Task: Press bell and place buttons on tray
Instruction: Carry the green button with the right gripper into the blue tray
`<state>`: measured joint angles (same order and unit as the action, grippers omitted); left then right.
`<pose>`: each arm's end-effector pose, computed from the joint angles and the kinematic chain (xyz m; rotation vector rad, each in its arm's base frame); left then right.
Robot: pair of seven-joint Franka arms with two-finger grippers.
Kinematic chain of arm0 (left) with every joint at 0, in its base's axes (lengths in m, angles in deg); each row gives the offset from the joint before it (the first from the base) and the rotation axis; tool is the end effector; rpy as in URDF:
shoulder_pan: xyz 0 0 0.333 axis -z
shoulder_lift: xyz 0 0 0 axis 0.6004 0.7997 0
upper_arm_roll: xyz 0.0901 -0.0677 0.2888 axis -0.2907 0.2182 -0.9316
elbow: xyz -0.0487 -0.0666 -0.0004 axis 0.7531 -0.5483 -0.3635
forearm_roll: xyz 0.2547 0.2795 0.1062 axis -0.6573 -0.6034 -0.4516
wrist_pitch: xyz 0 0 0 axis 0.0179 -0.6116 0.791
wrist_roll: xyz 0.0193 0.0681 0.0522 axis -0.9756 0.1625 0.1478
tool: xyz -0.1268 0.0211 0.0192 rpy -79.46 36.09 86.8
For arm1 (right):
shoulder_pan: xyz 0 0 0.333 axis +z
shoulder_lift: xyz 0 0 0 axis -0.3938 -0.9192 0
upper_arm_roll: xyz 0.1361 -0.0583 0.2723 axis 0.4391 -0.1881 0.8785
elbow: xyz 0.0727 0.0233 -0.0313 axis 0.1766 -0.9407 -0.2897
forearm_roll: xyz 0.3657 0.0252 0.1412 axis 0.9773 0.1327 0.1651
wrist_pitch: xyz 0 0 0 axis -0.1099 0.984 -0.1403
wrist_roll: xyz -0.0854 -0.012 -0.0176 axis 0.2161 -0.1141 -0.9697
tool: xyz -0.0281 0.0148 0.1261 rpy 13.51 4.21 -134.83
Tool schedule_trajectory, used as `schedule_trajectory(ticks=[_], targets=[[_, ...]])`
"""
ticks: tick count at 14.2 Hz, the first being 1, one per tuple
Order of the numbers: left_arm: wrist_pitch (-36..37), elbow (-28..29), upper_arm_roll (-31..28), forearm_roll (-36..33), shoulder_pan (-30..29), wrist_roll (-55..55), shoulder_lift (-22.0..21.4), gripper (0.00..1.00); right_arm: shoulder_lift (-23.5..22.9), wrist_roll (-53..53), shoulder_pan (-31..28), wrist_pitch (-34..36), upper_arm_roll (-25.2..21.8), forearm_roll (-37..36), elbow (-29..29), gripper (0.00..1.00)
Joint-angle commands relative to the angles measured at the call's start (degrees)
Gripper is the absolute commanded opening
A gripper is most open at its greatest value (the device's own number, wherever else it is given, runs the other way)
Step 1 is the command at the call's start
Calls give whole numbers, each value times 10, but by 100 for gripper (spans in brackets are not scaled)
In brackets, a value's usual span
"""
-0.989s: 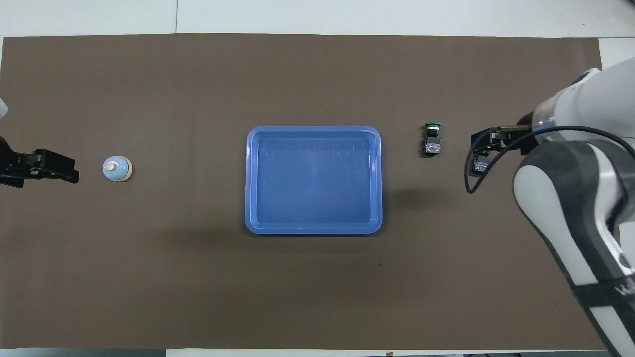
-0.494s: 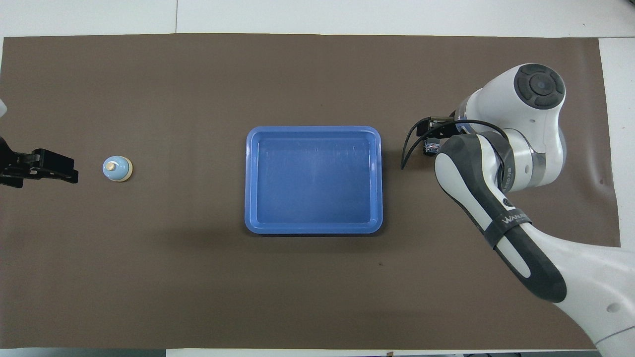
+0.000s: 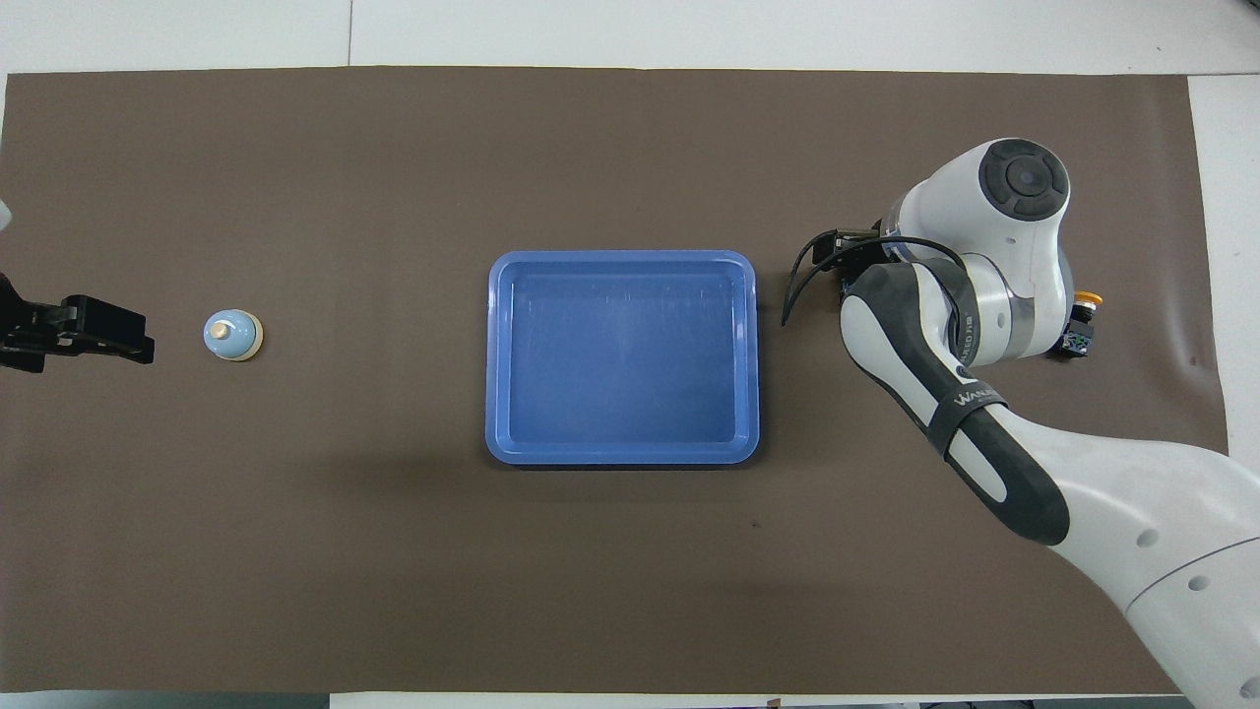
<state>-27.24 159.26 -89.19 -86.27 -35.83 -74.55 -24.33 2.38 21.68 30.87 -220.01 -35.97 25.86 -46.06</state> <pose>0.5292 -0.0107 0.5575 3.1353 0.0005 -0.1686 0.6484 0.1027 0.2730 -3.1045 0.1979 -0.0779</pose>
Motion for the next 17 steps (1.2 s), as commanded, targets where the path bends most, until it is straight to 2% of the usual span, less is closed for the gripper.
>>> schedule_trajectory(ticks=[1,3,4,5,7,8,13,17], targets=[[1,-1,-4,0,3,-2,-6,100,-4,-11,2,-13,3,-5,-1,95],[1,-1,-4,0,3,-2,-6,100,-3,-11,2,-15,4,-7,-6,84],[1,0,-4,0,3,-2,-6,100,-3,-10,2,-15,3,-8,-8,74],[1,0,-4,0,3,-2,-6,100,-3,-10,2,-15,3,-10,-10,59],[1,0,-4,0,3,-2,-6,100,-2,-10,2,-12,4,-10,-11,10],[1,0,-4,0,2,-2,-6,100,-1,-11,2,-11,4,-11,-11,0],[1,-1,-4,0,2,-2,-6,100,0,-8,1,21,4,-11,4,0],[1,-1,-4,0,2,-2,-6,100,4,-9,15,148,13,-4,96,0]])
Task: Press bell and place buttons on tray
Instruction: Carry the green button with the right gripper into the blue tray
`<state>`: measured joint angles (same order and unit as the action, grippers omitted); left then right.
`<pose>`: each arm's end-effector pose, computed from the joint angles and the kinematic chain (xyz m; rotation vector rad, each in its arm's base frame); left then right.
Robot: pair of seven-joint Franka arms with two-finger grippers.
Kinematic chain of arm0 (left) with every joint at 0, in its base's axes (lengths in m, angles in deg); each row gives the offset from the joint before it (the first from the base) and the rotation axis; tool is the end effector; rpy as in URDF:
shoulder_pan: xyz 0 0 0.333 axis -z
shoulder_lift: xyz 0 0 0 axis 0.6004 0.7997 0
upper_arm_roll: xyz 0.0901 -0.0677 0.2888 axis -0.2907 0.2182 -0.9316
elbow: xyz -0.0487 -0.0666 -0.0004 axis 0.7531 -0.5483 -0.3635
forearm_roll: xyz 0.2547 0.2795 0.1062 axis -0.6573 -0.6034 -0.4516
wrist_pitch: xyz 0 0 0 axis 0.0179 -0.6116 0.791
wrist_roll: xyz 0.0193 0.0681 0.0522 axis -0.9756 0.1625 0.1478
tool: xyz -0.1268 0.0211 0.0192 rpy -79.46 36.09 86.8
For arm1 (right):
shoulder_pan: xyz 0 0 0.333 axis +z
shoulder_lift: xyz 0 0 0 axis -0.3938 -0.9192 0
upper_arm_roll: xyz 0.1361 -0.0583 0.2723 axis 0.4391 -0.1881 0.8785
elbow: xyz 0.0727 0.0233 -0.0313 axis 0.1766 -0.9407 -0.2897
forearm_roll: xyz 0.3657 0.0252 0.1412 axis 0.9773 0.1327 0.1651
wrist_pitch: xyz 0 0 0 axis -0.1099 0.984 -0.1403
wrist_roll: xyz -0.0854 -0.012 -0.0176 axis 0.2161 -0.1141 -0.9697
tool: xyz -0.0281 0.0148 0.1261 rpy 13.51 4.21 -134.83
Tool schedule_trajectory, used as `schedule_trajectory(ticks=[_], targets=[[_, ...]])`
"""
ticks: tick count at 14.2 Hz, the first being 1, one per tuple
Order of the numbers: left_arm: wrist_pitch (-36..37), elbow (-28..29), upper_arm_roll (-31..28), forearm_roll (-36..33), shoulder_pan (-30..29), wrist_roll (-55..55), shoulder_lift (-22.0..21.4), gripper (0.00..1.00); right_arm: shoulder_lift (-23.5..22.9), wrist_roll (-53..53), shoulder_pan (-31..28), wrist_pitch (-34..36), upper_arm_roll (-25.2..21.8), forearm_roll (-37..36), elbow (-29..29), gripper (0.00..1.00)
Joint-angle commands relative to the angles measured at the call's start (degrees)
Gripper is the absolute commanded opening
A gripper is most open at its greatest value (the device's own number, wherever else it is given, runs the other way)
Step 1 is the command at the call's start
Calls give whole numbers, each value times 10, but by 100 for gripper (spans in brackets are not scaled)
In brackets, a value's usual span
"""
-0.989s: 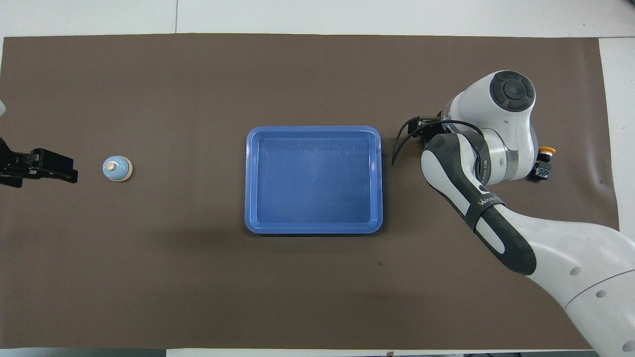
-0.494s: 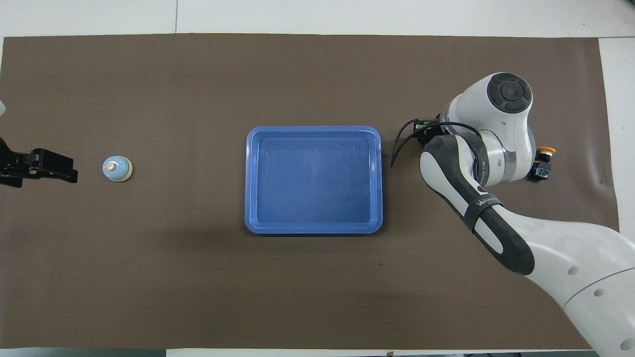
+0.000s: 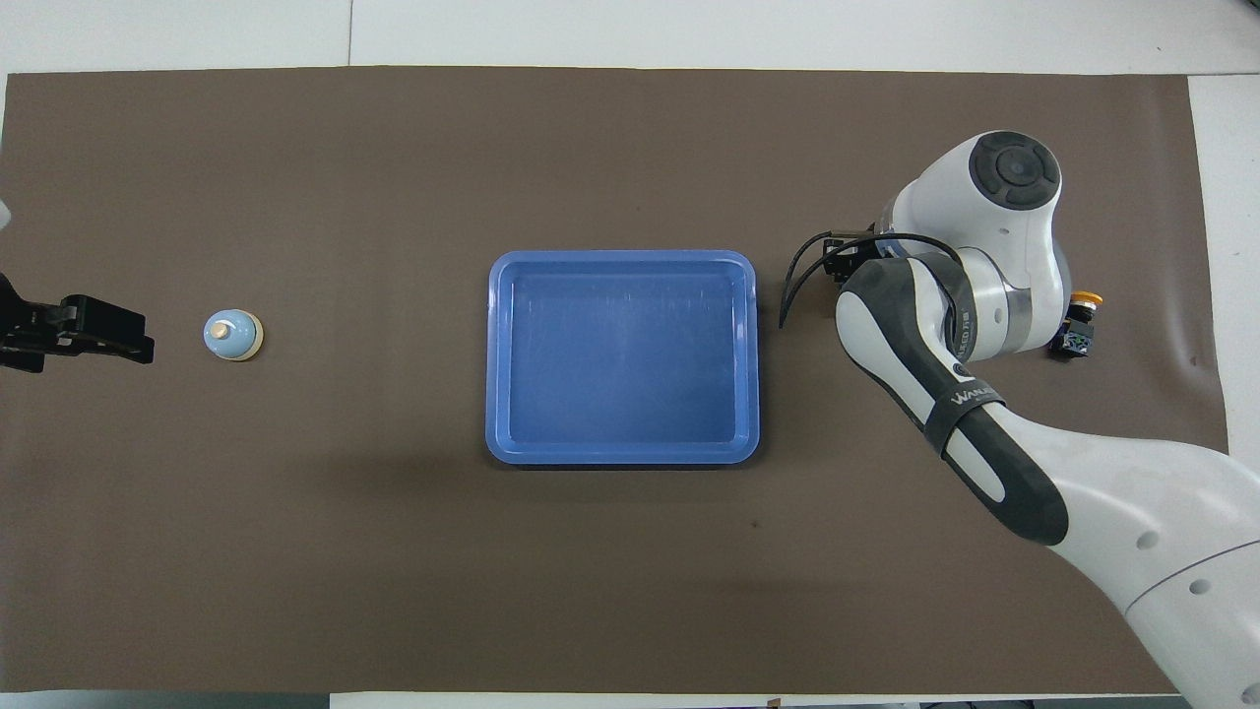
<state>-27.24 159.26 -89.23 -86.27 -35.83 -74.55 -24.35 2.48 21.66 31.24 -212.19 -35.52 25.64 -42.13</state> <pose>0.5291 -0.0104 0.5577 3.1353 0.0015 -0.1680 0.6496 0.1118 0.2925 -3.1203 0.1730 0.0230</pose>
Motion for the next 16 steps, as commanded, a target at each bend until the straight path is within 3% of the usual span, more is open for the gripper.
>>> schedule_trajectory(ticks=[1,3,5,8,11,16], targets=[[1,-1,-3,0,2,-2,-6,100,3,-11,27,102,9,1,82,0],[1,0,-3,0,3,-2,-6,100,-3,-36,74,163,8,1,134,0],[1,0,-4,0,2,-2,-6,100,-5,-84,128,165,8,1,144,0],[1,-1,-3,0,2,-2,-7,100,-5,-96,167,140,8,-1,112,0],[1,0,-3,0,3,-2,-6,100,-4,-98,189,66,8,-2,47,0],[1,0,-3,0,2,-2,-6,100,-1,-125,186,8,8,0,-8,0]])
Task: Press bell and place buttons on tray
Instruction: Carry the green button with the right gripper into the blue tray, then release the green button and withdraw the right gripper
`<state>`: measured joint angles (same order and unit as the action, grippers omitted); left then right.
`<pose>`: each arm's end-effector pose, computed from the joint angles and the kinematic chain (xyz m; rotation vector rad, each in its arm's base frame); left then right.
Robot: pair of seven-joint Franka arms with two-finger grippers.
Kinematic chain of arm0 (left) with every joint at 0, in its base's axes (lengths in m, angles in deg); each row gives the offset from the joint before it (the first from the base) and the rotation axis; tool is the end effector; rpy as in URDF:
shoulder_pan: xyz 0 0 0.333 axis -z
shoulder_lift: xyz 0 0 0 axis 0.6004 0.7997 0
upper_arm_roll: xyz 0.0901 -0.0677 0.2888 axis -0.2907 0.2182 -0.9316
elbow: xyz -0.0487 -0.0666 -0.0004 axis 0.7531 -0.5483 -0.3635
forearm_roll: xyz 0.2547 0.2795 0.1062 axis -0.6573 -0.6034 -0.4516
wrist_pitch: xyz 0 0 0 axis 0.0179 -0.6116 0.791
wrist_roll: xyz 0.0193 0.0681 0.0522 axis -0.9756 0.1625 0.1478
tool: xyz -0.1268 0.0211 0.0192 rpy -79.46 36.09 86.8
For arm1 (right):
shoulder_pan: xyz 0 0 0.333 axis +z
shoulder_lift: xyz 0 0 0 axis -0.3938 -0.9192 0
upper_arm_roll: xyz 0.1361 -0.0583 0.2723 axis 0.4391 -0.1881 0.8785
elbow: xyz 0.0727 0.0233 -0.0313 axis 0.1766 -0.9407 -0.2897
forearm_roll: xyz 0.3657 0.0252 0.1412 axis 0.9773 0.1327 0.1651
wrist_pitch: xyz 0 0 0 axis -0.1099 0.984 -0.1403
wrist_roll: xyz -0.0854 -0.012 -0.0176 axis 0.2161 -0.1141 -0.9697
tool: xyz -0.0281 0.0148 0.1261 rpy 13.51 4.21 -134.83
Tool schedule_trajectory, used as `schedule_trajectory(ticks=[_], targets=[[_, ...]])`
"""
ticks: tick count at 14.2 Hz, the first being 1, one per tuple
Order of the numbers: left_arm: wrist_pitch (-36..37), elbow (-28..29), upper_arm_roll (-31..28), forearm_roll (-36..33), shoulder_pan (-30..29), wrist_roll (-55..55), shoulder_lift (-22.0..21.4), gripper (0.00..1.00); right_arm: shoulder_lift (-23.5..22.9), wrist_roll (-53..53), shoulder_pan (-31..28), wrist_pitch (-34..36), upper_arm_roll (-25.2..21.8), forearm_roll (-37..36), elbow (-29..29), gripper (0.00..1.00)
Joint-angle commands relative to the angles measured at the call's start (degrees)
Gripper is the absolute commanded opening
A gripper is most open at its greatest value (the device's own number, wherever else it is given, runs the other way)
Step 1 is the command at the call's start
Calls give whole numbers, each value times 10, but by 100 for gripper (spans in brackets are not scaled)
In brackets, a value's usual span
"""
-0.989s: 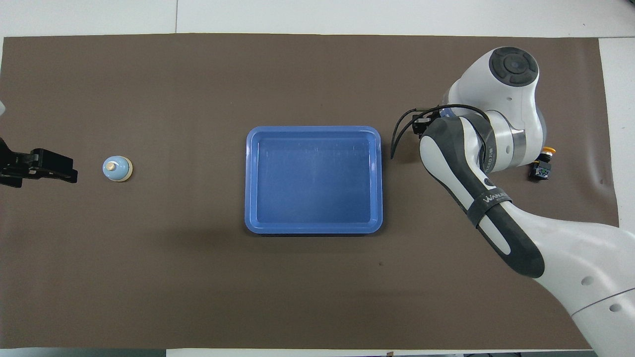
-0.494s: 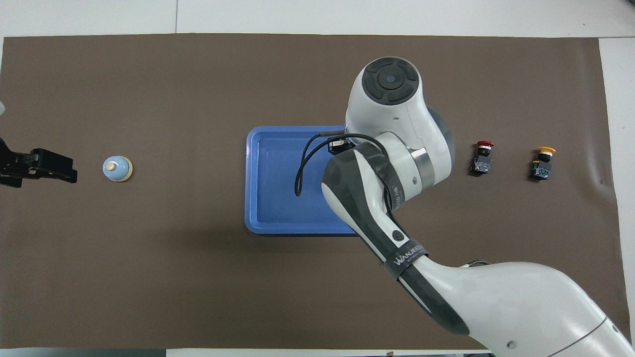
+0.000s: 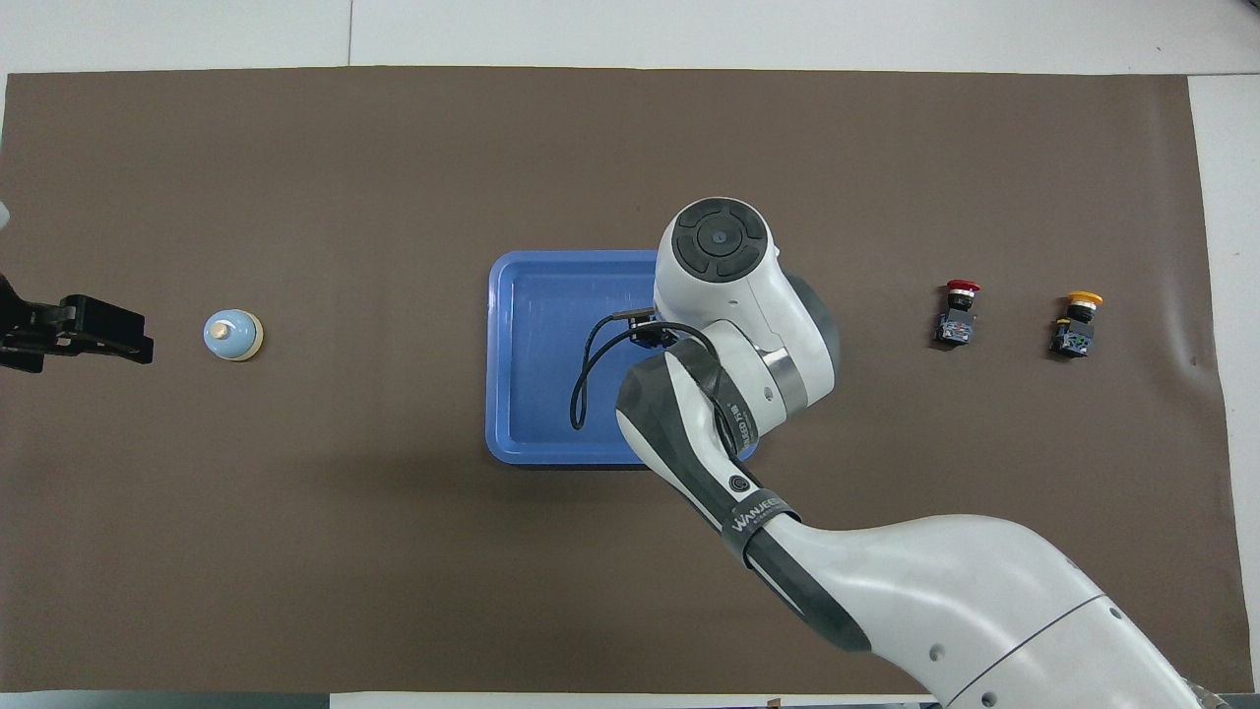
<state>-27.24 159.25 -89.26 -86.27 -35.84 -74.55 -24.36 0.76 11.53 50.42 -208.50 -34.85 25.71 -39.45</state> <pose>0.5291 -0.0100 0.5578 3.1352 0.0026 -0.1675 0.5763 0.3268 0.2883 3.1354 0.0897 -0.1004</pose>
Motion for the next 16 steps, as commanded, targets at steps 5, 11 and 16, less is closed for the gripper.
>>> schedule_trajectory(ticks=[5,11,16], targets=[[1,0,-3,0,2,-2,-6,100,17,-118,-16,-56,1,3,-43,0],[1,-1,-3,0,2,-2,-6,100,20,-166,-15,-79,1,3,-66,0],[1,0,-3,0,2,-2,-6,100,21,-191,-15,-58,1,3,-52,100]])
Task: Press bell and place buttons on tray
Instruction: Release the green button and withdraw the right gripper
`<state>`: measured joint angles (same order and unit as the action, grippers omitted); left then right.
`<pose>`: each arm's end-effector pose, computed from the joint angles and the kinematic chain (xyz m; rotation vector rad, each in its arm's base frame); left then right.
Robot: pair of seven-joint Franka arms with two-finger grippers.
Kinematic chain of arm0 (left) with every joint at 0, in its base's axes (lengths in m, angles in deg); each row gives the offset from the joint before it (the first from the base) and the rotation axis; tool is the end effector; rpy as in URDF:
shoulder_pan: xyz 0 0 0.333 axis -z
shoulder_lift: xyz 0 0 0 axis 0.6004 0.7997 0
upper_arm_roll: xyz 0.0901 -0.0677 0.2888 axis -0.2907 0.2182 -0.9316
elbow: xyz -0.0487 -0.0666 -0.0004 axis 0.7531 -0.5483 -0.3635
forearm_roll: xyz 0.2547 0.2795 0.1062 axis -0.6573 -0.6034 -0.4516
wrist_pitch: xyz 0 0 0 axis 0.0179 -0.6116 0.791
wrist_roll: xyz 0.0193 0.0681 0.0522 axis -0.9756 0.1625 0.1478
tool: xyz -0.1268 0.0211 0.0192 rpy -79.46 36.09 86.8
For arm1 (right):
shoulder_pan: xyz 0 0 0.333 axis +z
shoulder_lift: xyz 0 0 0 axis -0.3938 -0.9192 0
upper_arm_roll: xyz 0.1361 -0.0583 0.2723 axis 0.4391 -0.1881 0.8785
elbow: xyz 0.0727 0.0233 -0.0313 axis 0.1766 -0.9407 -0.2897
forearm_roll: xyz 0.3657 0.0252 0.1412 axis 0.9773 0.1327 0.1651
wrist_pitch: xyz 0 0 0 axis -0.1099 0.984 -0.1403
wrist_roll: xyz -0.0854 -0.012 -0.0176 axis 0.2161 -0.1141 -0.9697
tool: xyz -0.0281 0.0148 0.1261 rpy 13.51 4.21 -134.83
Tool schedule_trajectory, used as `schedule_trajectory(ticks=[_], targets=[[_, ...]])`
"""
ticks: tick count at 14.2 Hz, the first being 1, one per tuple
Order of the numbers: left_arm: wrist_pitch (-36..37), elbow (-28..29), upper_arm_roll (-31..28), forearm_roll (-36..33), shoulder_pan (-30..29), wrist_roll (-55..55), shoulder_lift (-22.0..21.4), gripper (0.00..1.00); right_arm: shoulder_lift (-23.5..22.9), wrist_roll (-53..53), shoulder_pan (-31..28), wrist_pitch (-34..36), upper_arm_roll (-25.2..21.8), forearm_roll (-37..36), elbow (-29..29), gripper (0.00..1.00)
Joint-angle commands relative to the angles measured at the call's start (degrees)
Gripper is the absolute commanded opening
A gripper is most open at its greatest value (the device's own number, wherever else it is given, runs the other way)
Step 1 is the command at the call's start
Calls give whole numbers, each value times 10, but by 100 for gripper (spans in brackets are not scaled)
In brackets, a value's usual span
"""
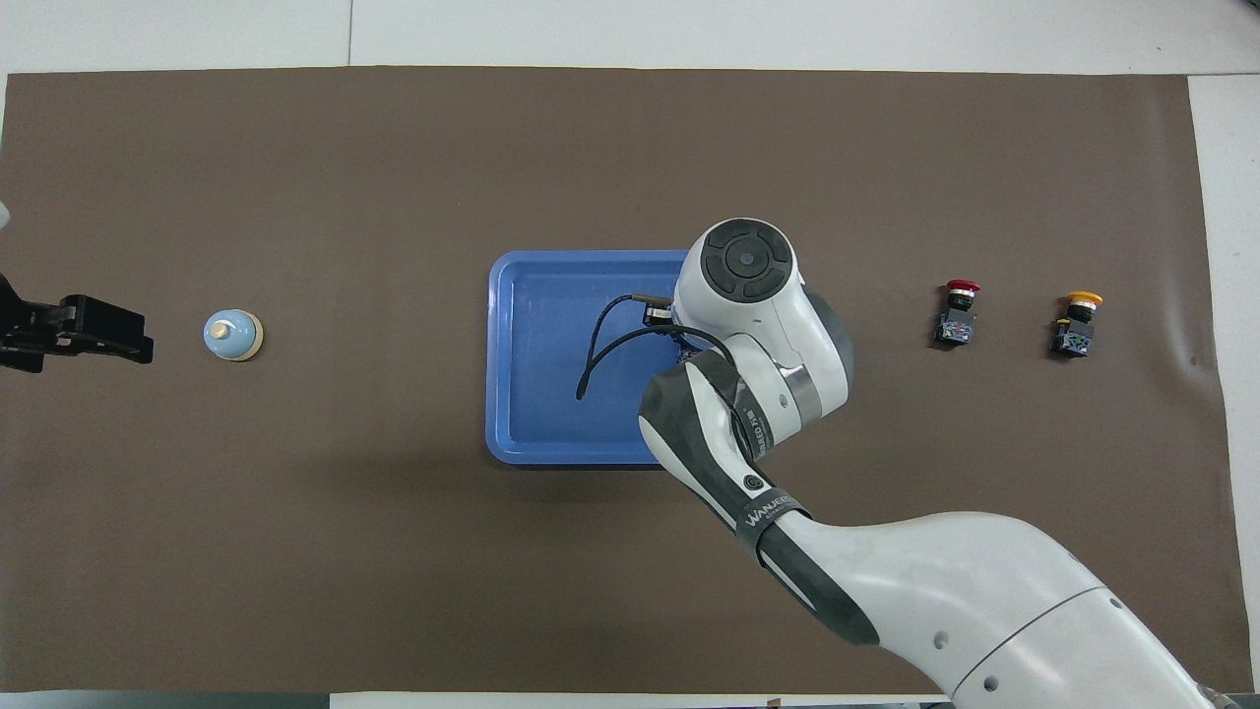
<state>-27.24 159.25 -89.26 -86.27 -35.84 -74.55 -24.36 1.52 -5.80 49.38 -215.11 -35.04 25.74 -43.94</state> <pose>0.5291 -0.0100 0.5578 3.1352 0.0026 -0.1675 0.5770 0.3116 0.2719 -3.0980 0.4169 0.0329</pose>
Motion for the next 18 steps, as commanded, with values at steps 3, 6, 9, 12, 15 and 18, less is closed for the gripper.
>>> schedule_trajectory(ticks=[3,6,9,12,15,18], targets=[[1,0,-3,0,2,-2,-6,100,44,-16,-27,83,0,3,37,100],[1,0,-3,0,3,-2,-6,100,93,28,-84,125,-1,2,42,100],[1,0,-3,0,3,-2,-6,100,114,130,-142,176,-5,-8,39,100],[1,0,-3,0,2,-2,-6,100,121,181,-210,169,-7,-12,8,100],[2,0,-3,0,2,-2,-6,100,134,252,-269,97,-7,-15,-65,100],[1,0,-3,0,3,-2,-6,100,125,272,-290,-1,-6,-15,-126,100]])
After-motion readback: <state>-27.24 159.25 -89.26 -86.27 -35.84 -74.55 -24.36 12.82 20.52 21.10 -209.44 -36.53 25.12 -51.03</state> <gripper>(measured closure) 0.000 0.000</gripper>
